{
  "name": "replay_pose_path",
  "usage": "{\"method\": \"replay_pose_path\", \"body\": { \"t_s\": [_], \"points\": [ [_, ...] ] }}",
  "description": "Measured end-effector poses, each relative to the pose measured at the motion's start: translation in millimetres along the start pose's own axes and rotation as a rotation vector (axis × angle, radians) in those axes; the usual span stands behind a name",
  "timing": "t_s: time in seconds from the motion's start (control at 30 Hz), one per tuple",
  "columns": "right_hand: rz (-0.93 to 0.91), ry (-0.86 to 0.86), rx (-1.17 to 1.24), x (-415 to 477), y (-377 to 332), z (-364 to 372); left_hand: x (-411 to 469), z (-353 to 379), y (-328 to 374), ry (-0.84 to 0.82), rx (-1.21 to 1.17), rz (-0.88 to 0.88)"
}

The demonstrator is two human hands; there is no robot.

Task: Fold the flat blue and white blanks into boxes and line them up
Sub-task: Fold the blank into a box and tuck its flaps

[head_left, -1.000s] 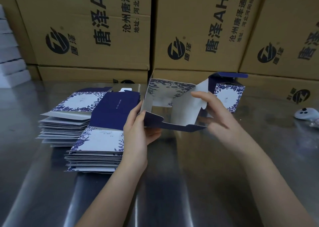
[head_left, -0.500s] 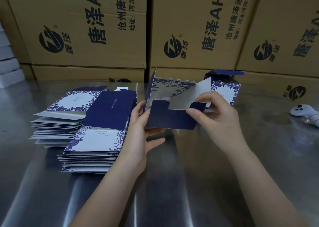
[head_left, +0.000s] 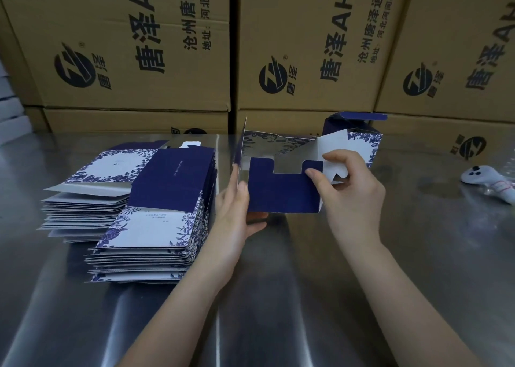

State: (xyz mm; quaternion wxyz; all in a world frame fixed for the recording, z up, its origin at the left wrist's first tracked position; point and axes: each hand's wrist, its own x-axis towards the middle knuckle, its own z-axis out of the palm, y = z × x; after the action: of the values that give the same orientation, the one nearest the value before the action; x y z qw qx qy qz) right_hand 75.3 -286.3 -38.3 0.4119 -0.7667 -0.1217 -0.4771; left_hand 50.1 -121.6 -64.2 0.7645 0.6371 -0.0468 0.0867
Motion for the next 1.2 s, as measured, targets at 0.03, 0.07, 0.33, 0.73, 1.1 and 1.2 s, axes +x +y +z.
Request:
{"method": "replay_pose_path", "body": {
  "t_s": [0.03, 0.07, 0.33, 0.73, 1.1, 1.2],
  "points": [
    [-0.011, 0.005, -0.017, -0.6, -0.1, 0.5, 0.2, 0.5, -2.5, 0.021, 0.053, 0.032],
    [-0.022, 0.005, -0.025, -0.9, -0.7, 1.2, 0.0, 0.6, -5.0, 0.042, 0.102, 0.068],
    [-0.177, 0.0, -0.063, -4.6, -5.3, 5.4, -2.8, -6.9, -16.2, 0.244, 0.416, 0.313],
    [-0.103, -0.017, 0.073, -3.0, -11.3, -0.9, -17.8, -3.5, -4.2, 0.203, 0.963, 0.523],
    [0.157, 0.102, 0.274, -1.2, -23.1, -6.1, -16.8, -5.0, -5.1, 0.143, 1.142, 0.6],
    [0.203, 0.146, 0.27, 0.6, -22.2, -8.4, -14.0, -7.6, -8.2, 0.057, 1.175, 0.574]
  ]
}}
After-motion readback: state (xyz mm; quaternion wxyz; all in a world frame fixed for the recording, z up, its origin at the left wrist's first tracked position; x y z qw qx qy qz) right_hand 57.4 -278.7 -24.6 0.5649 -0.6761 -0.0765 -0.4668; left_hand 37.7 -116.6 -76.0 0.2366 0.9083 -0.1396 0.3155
